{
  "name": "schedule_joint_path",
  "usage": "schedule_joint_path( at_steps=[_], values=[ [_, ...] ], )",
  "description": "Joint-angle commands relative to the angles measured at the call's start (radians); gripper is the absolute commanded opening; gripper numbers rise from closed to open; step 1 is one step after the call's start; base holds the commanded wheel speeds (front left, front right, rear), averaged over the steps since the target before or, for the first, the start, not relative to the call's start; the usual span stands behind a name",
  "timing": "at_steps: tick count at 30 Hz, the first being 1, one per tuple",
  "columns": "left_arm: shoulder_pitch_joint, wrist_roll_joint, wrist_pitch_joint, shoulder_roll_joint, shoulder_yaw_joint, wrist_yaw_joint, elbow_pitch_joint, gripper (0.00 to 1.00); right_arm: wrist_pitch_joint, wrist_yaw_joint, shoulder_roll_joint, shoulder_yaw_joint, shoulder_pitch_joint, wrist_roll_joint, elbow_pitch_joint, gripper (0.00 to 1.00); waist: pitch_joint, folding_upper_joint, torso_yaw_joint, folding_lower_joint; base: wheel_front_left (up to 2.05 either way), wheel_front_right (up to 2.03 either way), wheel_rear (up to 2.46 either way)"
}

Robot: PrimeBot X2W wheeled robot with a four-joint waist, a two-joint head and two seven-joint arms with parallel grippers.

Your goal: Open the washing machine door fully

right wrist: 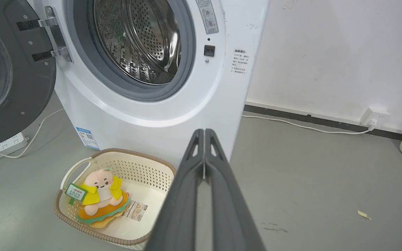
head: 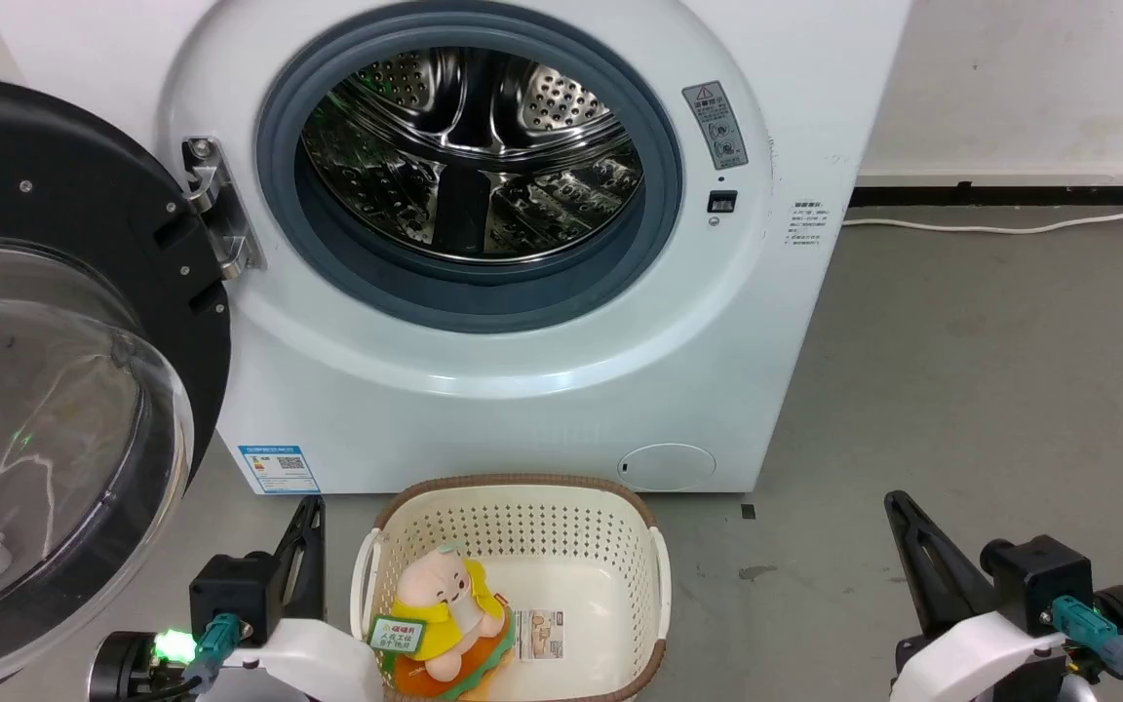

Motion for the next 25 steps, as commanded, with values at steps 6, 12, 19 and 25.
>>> schedule_joint_path(
  at_steps=[6, 12, 19, 25],
  values=[
    [-0.015, 0.003, 0.000, 0.000, 0.000, 0.000, -0.004, 0.00, 0.000, 0.001, 0.004, 0.000, -0.012, -0.008, -0.005, 0.00, 0.000, 0.0000, 0.000, 0.0000, 0.00, 0.00, 0.00],
    [-0.015, 0.003, 0.000, 0.000, 0.000, 0.000, -0.004, 0.00, 0.000, 0.001, 0.004, 0.000, -0.012, -0.008, -0.005, 0.00, 0.000, 0.0000, 0.000, 0.0000, 0.00, 0.00, 0.00],
    [-0.015, 0.003, 0.000, 0.000, 0.000, 0.000, -0.004, 0.00, 0.000, 0.001, 0.004, 0.000, -0.012, -0.008, -0.005, 0.00, 0.000, 0.0000, 0.000, 0.0000, 0.00, 0.00, 0.00],
    [-0.015, 0.003, 0.000, 0.000, 0.000, 0.000, -0.004, 0.00, 0.000, 0.001, 0.004, 0.000, -0.012, -0.008, -0.005, 0.00, 0.000, 0.0000, 0.000, 0.0000, 0.00, 0.00, 0.00]
  ],
)
